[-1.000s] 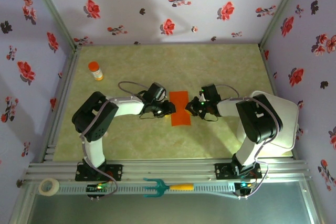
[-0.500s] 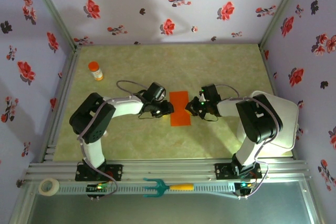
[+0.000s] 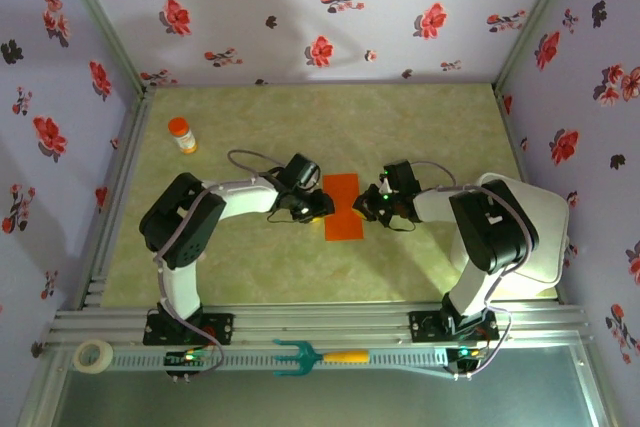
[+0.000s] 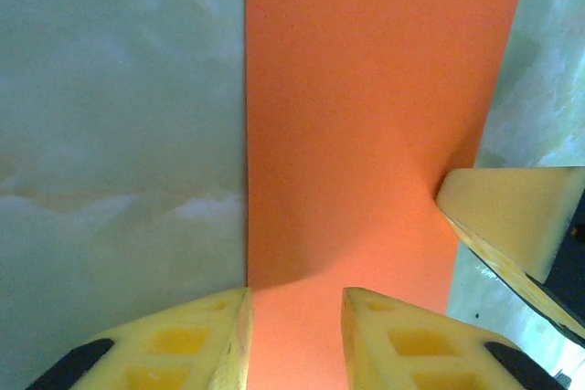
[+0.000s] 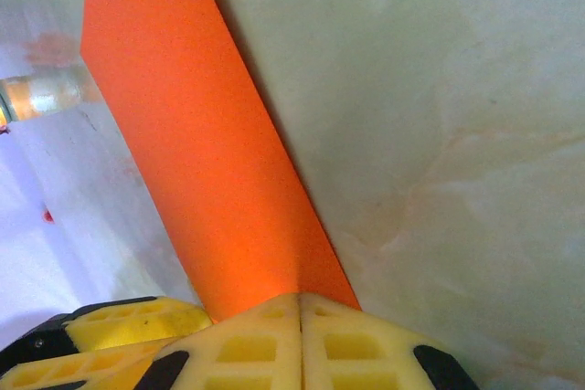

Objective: Fold a paper plane with a square sheet of paper (pick it up from the middle)
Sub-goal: Third fold the triangle at the center of the table.

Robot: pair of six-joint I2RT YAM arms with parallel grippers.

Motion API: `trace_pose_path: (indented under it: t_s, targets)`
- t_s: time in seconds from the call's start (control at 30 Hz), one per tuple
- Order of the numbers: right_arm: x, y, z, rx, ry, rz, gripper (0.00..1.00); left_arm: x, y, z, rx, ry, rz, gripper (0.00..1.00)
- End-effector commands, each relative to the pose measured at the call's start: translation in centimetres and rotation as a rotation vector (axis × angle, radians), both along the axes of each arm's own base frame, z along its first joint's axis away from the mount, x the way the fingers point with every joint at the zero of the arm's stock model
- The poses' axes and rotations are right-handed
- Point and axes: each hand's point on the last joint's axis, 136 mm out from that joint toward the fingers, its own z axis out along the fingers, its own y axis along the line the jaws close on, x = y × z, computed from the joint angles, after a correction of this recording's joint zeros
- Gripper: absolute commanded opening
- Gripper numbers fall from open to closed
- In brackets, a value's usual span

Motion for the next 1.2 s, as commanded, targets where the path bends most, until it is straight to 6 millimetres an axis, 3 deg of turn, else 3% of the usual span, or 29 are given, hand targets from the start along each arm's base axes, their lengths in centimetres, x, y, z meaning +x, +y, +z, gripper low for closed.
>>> trace_pose_path:
  t_s: [0.0, 0.17, 0.4, 0.67, 1.17]
  targets:
    - [-2.6, -1.8, -3.0, -0.103, 0.109, -0.024, 0.08, -0.7, 0.4, -0.7, 0.048, 0.023, -0.025, 0.32]
    - [-2.6, -1.8, -3.0, -0.102, 0.107, -0.023, 0.08, -0.7, 0.6, -0.6, 0.064, 0.013, -0.025, 0.32]
    - [-2.6, -1.8, -3.1, -0.099, 0.109, -0.024, 0.08, -0.8, -1.1, -0.9, -0.028, 0.038, -0.048, 0.32]
    - [-2.6, -1.7, -3.0, -0.099, 0.108, -0.022, 0.08, -0.5, -1.7, -0.1, -0.089, 0.008, -0.037, 0.32]
    - [-2.7, -1.8, -3.1, -0.099, 0.108, -0.022, 0.08, 1.1, -0.8, 1.6, -0.21, -0.076, 0.049, 0.38]
